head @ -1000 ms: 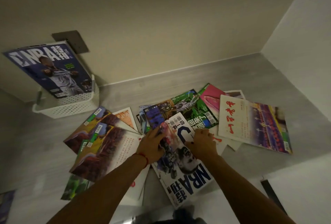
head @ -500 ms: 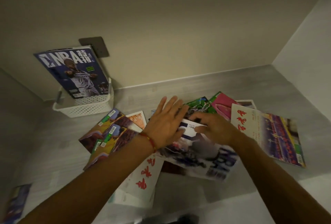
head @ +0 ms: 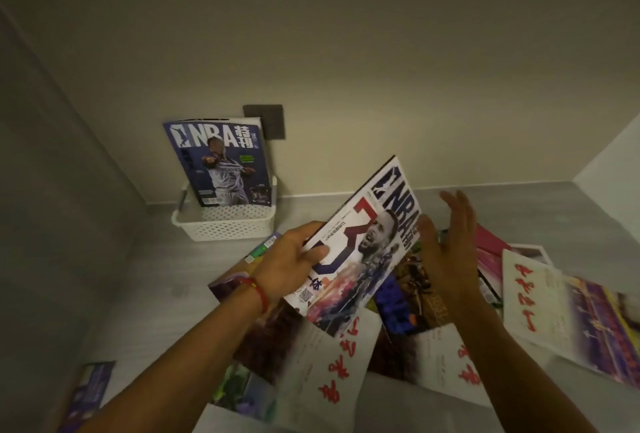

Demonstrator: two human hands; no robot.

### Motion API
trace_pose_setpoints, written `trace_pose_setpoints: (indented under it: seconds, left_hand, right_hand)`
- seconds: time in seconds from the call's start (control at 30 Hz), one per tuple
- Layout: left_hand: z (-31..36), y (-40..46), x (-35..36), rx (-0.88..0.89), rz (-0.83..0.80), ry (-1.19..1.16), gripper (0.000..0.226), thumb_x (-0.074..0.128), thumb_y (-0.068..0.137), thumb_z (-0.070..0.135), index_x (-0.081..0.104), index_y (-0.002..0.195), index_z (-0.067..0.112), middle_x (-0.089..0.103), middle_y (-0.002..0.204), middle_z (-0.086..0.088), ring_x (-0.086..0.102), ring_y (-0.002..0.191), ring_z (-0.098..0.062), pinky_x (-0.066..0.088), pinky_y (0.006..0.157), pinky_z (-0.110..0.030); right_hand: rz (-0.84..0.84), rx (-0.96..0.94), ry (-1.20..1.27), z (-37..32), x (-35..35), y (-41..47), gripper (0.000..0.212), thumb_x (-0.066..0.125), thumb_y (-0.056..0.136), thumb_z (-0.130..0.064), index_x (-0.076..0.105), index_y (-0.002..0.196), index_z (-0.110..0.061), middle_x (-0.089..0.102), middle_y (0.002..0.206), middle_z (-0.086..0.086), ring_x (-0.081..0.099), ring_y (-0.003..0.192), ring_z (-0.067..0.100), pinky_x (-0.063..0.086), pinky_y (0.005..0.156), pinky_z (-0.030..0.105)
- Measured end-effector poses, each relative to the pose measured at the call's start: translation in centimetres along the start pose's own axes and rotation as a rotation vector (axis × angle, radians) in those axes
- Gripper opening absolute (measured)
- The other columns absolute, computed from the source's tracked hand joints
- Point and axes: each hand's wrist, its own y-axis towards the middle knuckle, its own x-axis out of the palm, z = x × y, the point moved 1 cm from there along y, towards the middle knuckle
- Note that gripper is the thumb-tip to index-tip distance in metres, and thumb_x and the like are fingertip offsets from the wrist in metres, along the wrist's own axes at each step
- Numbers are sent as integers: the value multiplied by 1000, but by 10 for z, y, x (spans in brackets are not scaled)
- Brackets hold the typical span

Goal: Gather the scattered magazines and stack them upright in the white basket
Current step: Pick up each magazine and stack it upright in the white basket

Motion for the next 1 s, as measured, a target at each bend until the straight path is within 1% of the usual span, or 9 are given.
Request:
trace_pose_setpoints:
  seconds: [0.1, 0.17, 0.23, 0.33, 0.53, 0.67, 0.77, 0.87, 1.0]
  left_hand:
    - [-7, -22, -36, -54, 51, -178, 33, 58, 96, 7, 62, 127, 20, 75, 111, -3, 73, 85, -19, 60, 68, -32]
    - [-17, -32, -60, -56, 74, -238, 34, 59, 96, 9, 63, 126, 23, 75, 112, 2, 73, 90, -20, 58, 68, -28]
    - [-27, -42, -82, -83, 104, -271, 33, 60, 96, 11, 63, 124, 27, 75, 111, 6, 73, 91, -18, 56, 69, -23]
    - [-42, -55, -117, -122, 149, -315, 38, 60, 95, 15, 59, 130, 30, 74, 115, 3, 73, 96, -25, 59, 72, -30]
    - [-66, -52, -187, -127, 354, -322, 32, 63, 94, 19, 57, 124, 25, 74, 115, -6, 74, 94, -31, 60, 78, -54]
    - [-53, -18, -244, 33, 509, -136, 28, 61, 93, 7, 59, 121, 8, 75, 98, 12, 73, 94, -6, 61, 75, -24]
    - [-47, 8, -278, 107, 622, 7, 29, 62, 92, 4, 62, 121, 6, 73, 102, 14, 70, 89, 1, 56, 73, -15]
    - [-58, 33, -306, 95, 726, 181, 27, 65, 91, 25, 69, 116, 14, 74, 109, 0, 69, 91, -12, 56, 75, -25]
    - [-93, 62, -322, -70, 768, 89, 27, 73, 79, 33, 77, 103, 22, 78, 96, 0, 74, 87, -16, 61, 83, -43]
  right_hand:
    - [-187, 691, 440, 0, 32, -3, 61, 52, 96, -47, 31, 148, -23, 39, 151, 12, 45, 133, 35, 41, 105, 50]
    - [-350, 829, 745, -10, 57, -7, 48, 54, 97, -37, 48, 137, -12, 60, 127, 17, 59, 113, 38, 53, 89, 48]
    - [-463, 732, 817, -26, 76, -8, 33, 50, 100, -22, 58, 127, -5, 68, 113, 18, 64, 105, 42, 60, 78, 46]
    - [-519, 731, 797, -47, 103, -8, 30, 53, 99, -22, 62, 122, -6, 73, 103, 15, 68, 93, 35, 55, 88, 51]
    - [-487, 133, 433, -119, 138, 24, 15, 58, 95, -6, 66, 107, -12, 77, 99, -1, 75, 87, 17, 62, 78, 41]
    - [-378, -203, 83, -173, 181, 55, 16, 59, 96, -20, 64, 106, -9, 74, 108, 5, 73, 85, 17, 62, 74, 39]
    - [-313, -268, 72, -195, 212, 76, 17, 60, 95, -23, 65, 103, -9, 75, 109, 5, 74, 84, 17, 62, 74, 42]
    - [-285, -265, 4, -208, 238, 95, 20, 63, 93, -23, 70, 104, -8, 74, 113, 6, 74, 86, 17, 62, 76, 36]
    - [-285, -183, -90, -205, 268, 112, 20, 67, 90, -21, 73, 104, -9, 75, 110, 8, 72, 85, 19, 58, 75, 27]
